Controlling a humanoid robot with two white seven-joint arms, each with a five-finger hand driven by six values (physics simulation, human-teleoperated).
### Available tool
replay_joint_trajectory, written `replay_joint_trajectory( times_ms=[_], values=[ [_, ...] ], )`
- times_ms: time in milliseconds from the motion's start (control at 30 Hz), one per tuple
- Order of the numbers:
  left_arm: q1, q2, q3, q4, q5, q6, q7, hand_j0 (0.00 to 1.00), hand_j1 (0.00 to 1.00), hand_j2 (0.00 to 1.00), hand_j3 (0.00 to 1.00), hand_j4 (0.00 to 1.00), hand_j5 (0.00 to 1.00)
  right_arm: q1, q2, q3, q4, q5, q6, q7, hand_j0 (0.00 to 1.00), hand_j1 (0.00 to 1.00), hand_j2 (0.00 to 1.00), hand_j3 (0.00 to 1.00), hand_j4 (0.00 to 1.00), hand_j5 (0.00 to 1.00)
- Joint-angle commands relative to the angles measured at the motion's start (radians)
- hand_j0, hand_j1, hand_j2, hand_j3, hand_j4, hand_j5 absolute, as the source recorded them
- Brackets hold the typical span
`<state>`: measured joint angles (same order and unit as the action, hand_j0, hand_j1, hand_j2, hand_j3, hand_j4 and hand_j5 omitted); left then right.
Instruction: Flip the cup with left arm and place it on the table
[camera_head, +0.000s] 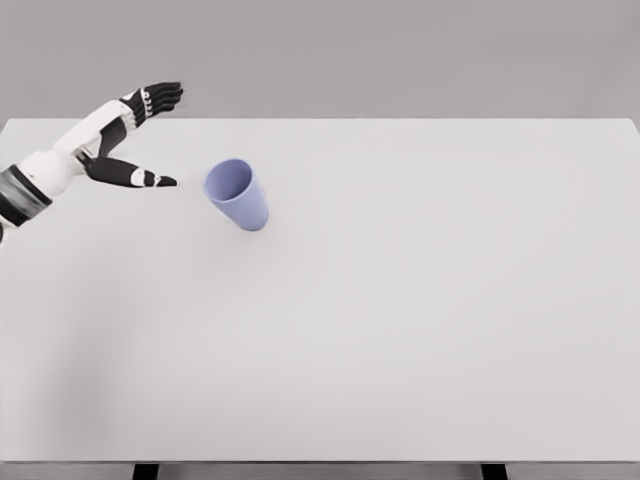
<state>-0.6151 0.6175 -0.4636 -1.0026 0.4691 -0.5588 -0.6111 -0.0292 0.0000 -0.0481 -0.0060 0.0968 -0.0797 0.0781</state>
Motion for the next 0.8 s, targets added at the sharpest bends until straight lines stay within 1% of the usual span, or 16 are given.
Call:
replay_joint_trajectory(
  times_ms=[0, 67, 133, 233, 267, 367, 767],
  values=[
    [0.000, 0.065, 0.019, 0.039, -0.056, -0.052, 0.000, 1.00, 1.00, 1.00, 1.00, 1.00, 1.00, 0.000, 0.000, 0.001, 0.000, 0.000, 0.000, 0.000, 1.00, 1.00, 1.00, 1.00, 1.00, 1.00],
    [0.003, 0.073, 0.019, 0.039, -0.056, -0.052, 0.000, 1.00, 1.00, 1.00, 1.00, 1.00, 1.00, 0.000, 0.000, 0.001, 0.000, 0.000, 0.000, 0.000, 1.00, 1.00, 1.00, 1.00, 1.00, 1.00],
    [0.014, 0.067, 0.019, 0.039, -0.058, -0.052, 0.000, 1.00, 1.00, 1.00, 1.00, 1.00, 1.00, -0.002, 0.000, 0.001, 0.000, 0.000, 0.000, 0.000, 1.00, 1.00, 1.00, 1.00, 1.00, 1.00],
    [0.014, 0.054, 0.013, 0.038, -0.060, -0.052, 0.000, 1.00, 1.00, 1.00, 1.00, 1.00, 1.00, 0.000, 0.000, 0.001, 0.000, 0.000, 0.000, 0.000, 1.00, 1.00, 1.00, 1.00, 1.00, 1.00],
    [0.014, 0.051, 0.010, 0.033, -0.079, -0.052, 0.000, 1.00, 1.00, 1.00, 1.00, 1.00, 1.00, -0.002, 0.000, -0.001, 0.000, 0.000, 0.000, 0.000, 1.00, 1.00, 1.00, 1.00, 1.00, 1.00],
    [0.012, 0.030, 0.008, 0.038, -0.171, -0.052, 0.000, 1.00, 1.00, 1.00, 1.00, 1.00, 1.00, -0.002, 0.000, -0.001, 0.000, 0.000, 0.000, 0.000, 1.00, 1.00, 1.00, 1.00, 1.00, 1.00],
    [0.015, 0.015, 0.006, 0.042, -0.175, -0.052, 0.000, 1.00, 1.00, 1.00, 1.00, 1.00, 1.00, -0.002, 0.000, -0.001, 0.000, 0.000, 0.000, 0.000, 1.00, 1.00, 1.00, 1.00, 1.00, 1.00]
  ],
)
